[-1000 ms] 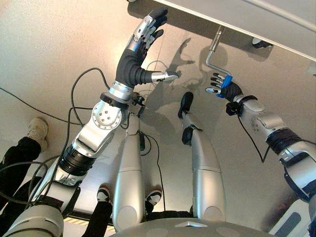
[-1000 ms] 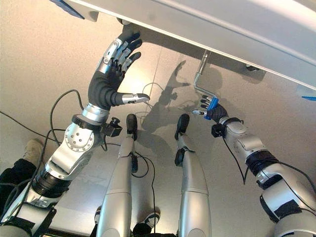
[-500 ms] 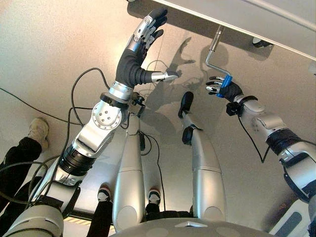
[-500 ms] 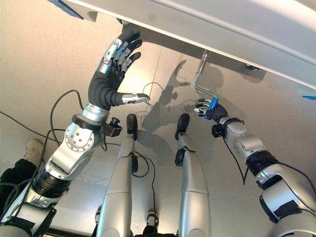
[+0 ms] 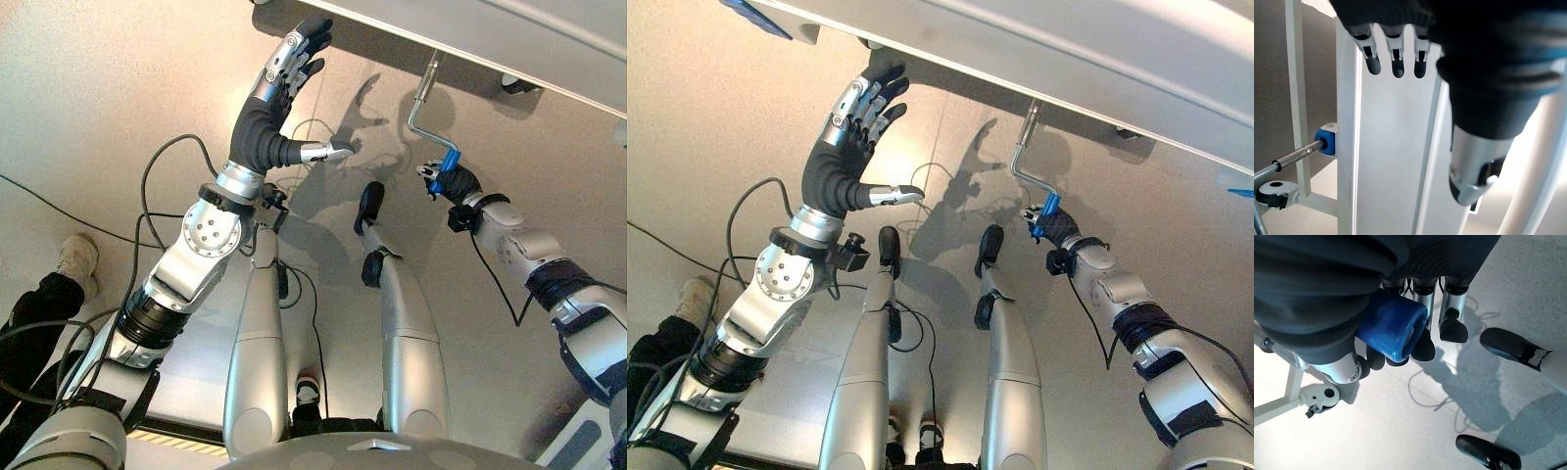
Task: Raise the hospital bed
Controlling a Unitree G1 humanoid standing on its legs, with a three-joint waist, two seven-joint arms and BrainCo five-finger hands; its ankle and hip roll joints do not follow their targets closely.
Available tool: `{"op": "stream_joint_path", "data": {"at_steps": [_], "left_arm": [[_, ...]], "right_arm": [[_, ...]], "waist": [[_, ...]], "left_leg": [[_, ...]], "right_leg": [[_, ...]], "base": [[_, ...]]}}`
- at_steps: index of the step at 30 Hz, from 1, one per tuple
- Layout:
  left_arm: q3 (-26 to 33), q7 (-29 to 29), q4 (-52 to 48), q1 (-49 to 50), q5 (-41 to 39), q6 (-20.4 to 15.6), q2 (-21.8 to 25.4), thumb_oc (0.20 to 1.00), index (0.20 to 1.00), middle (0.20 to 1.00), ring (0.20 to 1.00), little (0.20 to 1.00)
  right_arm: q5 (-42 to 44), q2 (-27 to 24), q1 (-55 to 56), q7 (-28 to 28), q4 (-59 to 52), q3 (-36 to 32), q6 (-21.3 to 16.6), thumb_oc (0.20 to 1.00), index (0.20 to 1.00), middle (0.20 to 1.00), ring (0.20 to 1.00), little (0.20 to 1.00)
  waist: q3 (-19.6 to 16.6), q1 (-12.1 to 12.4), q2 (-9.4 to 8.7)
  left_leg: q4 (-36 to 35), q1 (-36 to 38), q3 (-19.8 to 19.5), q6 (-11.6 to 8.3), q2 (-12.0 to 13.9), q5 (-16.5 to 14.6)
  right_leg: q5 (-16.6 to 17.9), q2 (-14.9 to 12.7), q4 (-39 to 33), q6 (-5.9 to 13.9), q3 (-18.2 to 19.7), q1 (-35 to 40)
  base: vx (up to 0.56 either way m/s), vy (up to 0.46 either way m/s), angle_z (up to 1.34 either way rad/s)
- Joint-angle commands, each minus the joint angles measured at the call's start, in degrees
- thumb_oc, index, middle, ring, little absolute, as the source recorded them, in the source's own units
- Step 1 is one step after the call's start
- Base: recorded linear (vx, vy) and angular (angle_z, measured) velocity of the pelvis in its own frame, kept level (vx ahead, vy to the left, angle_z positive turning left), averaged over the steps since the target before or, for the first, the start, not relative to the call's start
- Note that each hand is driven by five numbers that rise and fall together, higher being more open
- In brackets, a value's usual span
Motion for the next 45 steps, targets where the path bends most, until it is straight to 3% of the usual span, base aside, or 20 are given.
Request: {"op": "stream_joint_path", "data": {"at_steps": [1, 30, 36, 45], "left_arm": [[-0.75, -0.34, -5.72, 0.44, -0.38, -2.25, -0.86, 1.000, 1.000, 1.000, 1.000, 1.000], [1.12, -0.19, -5.17, 2.06, -1.93, -1.82, -1.93, 1.000, 1.000, 1.000, 1.000, 1.000], [2.05, -0.24, -5.47, 2.75, -1.19, -1.39, -1.91, 1.000, 1.000, 1.000, 1.000, 1.000], [4.49, -1.77, -6.57, 4.26, 0.62, -1.38, 0.43, 1.000, 1.000, 1.000, 1.000, 1.000]], "right_arm": [[-0.46, 0.90, -1.72, 1.05, -4.41, 0.81, -2.36, 0.200, 0.200, 0.200, 0.200, 0.200], [9.05, 6.60, -2.11, -3.56, -8.01, -8.58, -7.52, 0.200, 0.200, 0.200, 0.200, 0.200], [11.09, 6.14, 0.18, -3.26, -15.04, -10.44, -9.13, 0.200, 0.200, 0.200, 0.200, 0.200], [12.62, -0.01, 11.49, 0.90, -34.57, -16.59, -11.07, 0.200, 0.200, 0.200, 0.200, 0.200]], "waist": [[-1.37, -0.20, 2.96], [-1.37, -0.64, 2.55], [-1.37, -1.18, 2.09], [-1.37, -2.82, 0.54]], "left_leg": [[1.90, -0.60, 0.77, 1.89, -0.89, -1.95], [2.75, -0.82, 1.88, 2.37, -0.94, -2.67], [3.04, -0.83, 2.27, 2.39, -0.88, -2.83], [3.27, 0.51, 2.94, 2.32, -0.74, -3.29]], "right_leg": [[-1.84, -0.31, -2.76, 7.70, 0.84, 4.56], [-0.92, -0.03, -3.76, 7.62, 1.84, 4.66], [-0.60, 0.00, -4.28, 7.70, 2.12, 4.84], [-0.27, -0.01, -4.70, 8.04, 2.75, 6.00]], "base": [[0.00, 0.000, 0.00], [0.00, 0.000, 0.00], [0.00, 0.012, -0.02], [0.00, 0.000, 0.00]]}}
